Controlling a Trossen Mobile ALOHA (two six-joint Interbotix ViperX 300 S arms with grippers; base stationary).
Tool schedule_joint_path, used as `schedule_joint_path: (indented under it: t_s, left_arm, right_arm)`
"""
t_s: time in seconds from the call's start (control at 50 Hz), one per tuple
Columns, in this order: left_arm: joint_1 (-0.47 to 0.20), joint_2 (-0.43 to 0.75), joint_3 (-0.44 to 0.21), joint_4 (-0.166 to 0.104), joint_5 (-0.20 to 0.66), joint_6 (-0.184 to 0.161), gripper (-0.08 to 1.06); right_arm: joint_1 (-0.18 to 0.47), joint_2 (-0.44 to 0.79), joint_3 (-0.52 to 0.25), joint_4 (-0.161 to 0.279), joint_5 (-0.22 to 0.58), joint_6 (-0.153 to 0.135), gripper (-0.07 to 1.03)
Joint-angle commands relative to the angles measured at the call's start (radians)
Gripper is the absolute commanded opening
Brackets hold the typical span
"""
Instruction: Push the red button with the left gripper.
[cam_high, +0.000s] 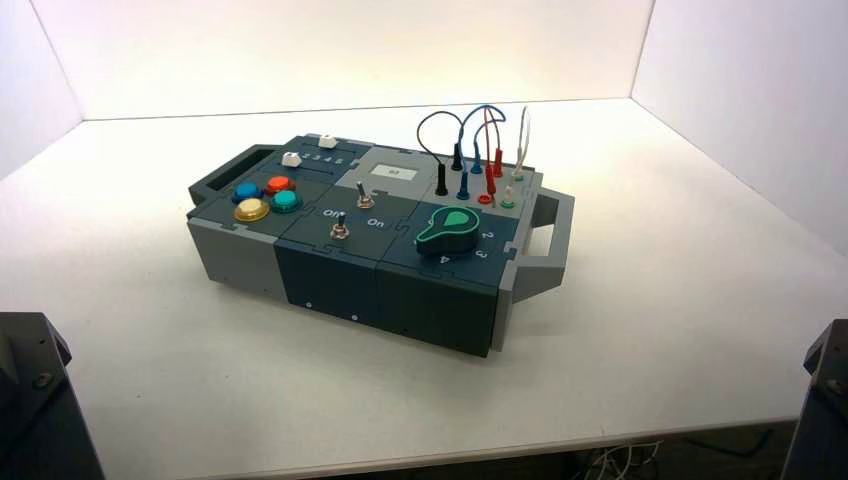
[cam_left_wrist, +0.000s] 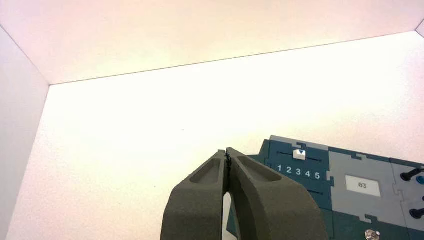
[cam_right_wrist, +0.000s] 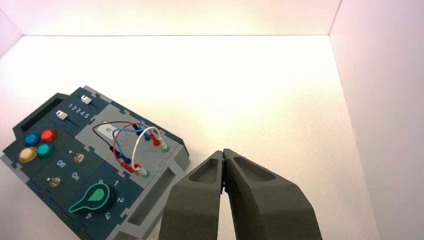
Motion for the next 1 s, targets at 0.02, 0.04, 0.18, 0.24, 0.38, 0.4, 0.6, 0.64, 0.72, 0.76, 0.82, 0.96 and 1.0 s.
schedule_joint_path:
  t_s: [0.02,0.04,0.18,0.24,0.38,0.4,0.6,0.64,0.72,0.76,0.82,0.96,1.0]
  left_arm:
    - [-0.006,0.018,-0.014,0.000,-0.005,0.005,-0.03]
    - [-0.006,0.020,-0.014,0.000,-0.005,0.005,-0.03]
    - [-0.034,0.061,-0.020,-0.002,-0.006,0.005,-0.03]
    - [-0.048,0.080,-0.023,0.000,-0.005,0.006,-0.03]
    - [-0.095,0.133,-0.038,0.000,0.020,0.006,-0.03]
    - [-0.098,0.138,-0.040,0.000,0.023,0.006,-0.03]
    - [-0.195,0.245,-0.066,0.000,0.080,0.008,-0.03]
    - [-0.218,0.273,-0.075,0.000,0.098,0.008,-0.03]
    - [-0.249,0.330,-0.095,0.000,0.129,0.008,-0.03]
    - [-0.261,0.351,-0.104,-0.002,0.143,0.009,-0.03]
    - [-0.268,0.391,-0.121,0.000,0.164,0.009,-0.03]
    - [-0.273,0.474,-0.164,0.000,0.202,0.009,-0.03]
    - [-0.272,0.489,-0.173,0.000,0.207,0.009,-0.03]
  right_arm:
    - [0.002,0.006,-0.017,0.005,-0.008,0.002,-0.02]
    - [0.002,0.006,-0.017,0.005,-0.008,0.002,-0.02]
    - [0.002,0.006,-0.017,0.005,-0.008,0.003,-0.02]
    - [0.002,0.006,-0.017,0.005,-0.008,0.002,-0.02]
    - [0.002,0.006,-0.017,0.005,-0.008,0.002,-0.02]
    - [0.002,0.006,-0.017,0.005,-0.008,0.003,-0.02]
    - [0.002,0.006,-0.017,0.005,-0.008,0.003,-0.02]
    - [0.002,0.006,-0.017,0.005,-0.008,0.003,-0.02]
    - [0.002,0.006,-0.017,0.005,-0.008,0.003,-0.02]
    - [0.002,0.003,-0.017,0.005,-0.008,0.003,-0.02]
    - [0.002,0.003,-0.017,0.005,-0.009,0.002,-0.02]
    - [0.002,-0.002,-0.015,0.005,-0.008,0.003,-0.02]
    - [0.002,-0.003,-0.015,0.006,-0.008,0.003,-0.02]
